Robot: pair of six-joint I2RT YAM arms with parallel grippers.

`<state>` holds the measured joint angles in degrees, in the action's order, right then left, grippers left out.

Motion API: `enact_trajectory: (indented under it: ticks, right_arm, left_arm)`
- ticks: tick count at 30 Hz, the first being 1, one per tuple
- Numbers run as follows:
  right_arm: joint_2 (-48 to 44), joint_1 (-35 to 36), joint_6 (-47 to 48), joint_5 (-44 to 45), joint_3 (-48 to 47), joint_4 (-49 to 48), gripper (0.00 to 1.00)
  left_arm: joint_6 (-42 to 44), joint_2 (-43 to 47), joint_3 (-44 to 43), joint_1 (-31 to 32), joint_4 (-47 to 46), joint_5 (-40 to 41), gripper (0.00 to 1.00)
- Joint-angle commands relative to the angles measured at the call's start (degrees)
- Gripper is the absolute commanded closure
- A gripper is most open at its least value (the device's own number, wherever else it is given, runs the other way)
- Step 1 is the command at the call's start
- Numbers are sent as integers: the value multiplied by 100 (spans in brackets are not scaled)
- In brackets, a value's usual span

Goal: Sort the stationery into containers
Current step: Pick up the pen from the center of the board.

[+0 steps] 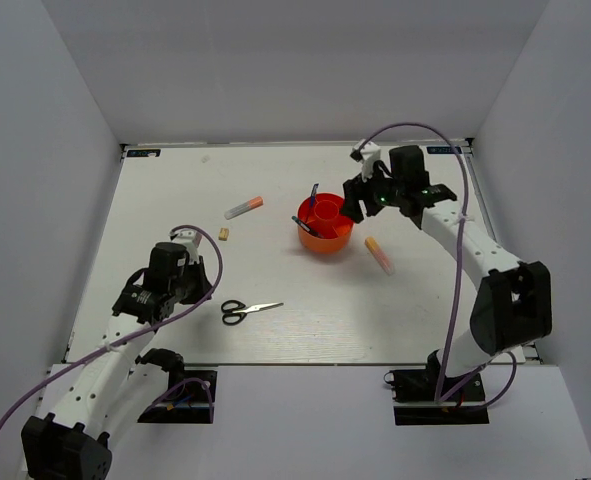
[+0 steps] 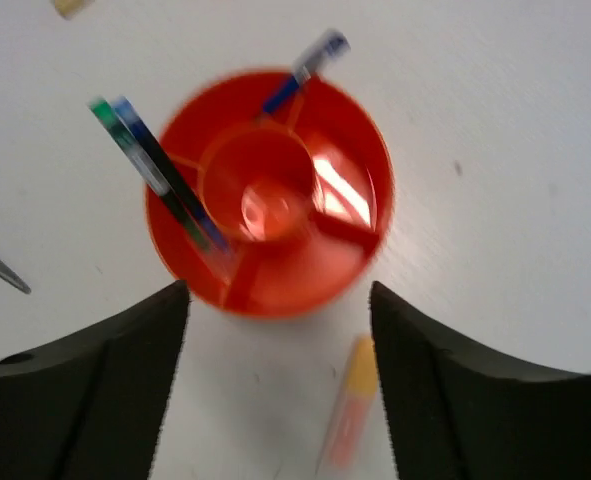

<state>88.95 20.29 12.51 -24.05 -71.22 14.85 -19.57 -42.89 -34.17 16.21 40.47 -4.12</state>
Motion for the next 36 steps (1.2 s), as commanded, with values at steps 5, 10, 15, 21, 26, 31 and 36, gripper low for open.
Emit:
enact_trajectory:
  ticks: [5,10,15,21,26,31,36]
  right_arm:
    - [-90,-289,524,1456,680,1933,36]
    - [509,-333,603,1333,452,1978,52]
    - [966,-333,594,1500,363,1662,52]
    - [1388,-351,656,1772,284,1398,48]
    - [1564,-368,726,1957,179,1345,47]
    - [1845,-359,797,1966,-41,1441,47]
    - [2056,-368,823,2001,-164,1591,52]
  left_arm:
    - [-55,-307,-142,-39,137,-1,32]
    - [-38,-211,-142,-30,163,-19,31]
    - [-47,-184,-107,-39,163,-54,31]
    - [-55,-167,-116,-39,128,-151,31]
    - [-47,-140,-116,-39,145,-186,31]
    - [-47,-158,-116,-39,128,-194,31]
    - [-38,-140,-116,-39,145,-186,31]
